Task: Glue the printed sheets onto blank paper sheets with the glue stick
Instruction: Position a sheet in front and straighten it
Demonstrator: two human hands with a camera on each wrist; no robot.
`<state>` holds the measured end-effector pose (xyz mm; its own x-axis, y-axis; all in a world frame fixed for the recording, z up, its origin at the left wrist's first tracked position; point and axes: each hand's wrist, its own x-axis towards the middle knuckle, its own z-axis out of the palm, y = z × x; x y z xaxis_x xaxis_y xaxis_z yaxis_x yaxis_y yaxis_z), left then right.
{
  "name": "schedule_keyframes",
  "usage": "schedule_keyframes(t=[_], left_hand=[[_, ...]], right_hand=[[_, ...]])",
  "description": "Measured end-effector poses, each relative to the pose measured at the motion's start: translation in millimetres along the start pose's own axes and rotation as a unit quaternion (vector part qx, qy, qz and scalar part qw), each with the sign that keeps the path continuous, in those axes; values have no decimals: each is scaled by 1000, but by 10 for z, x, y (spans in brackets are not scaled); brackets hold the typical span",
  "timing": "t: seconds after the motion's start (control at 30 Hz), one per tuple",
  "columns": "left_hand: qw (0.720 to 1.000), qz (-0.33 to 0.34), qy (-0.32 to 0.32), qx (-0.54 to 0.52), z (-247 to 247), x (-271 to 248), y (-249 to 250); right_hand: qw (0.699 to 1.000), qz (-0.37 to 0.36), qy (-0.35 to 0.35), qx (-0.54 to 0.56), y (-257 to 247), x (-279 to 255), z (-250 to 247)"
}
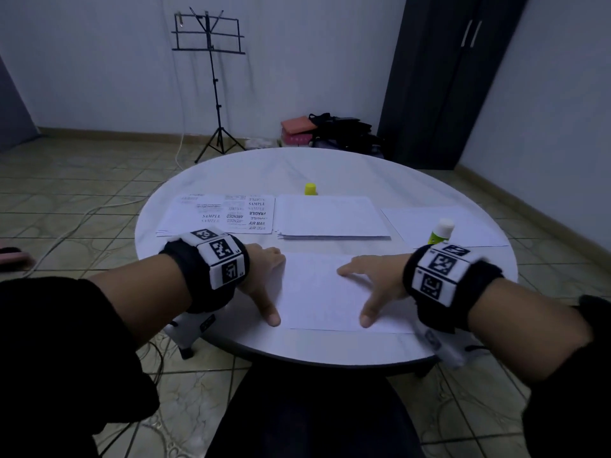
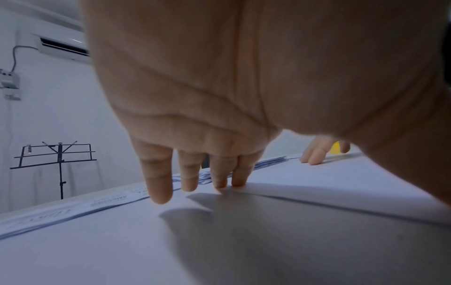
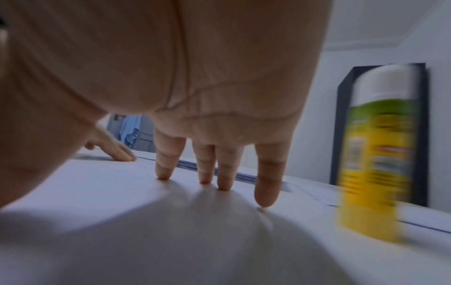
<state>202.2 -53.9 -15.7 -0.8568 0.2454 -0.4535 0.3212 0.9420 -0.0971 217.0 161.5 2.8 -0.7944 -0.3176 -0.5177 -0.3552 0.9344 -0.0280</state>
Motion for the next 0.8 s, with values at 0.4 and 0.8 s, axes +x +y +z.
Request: schedule_keyframes(t=[0.4,0.8], left_hand=[[1000,-28,-3,-11,-29,15,19],[973,-49,3,-228,-76,50,20]], right_hand=[[997,75,-18,22,436,-203,49],[991,112,-55,-50,383,-46,19]])
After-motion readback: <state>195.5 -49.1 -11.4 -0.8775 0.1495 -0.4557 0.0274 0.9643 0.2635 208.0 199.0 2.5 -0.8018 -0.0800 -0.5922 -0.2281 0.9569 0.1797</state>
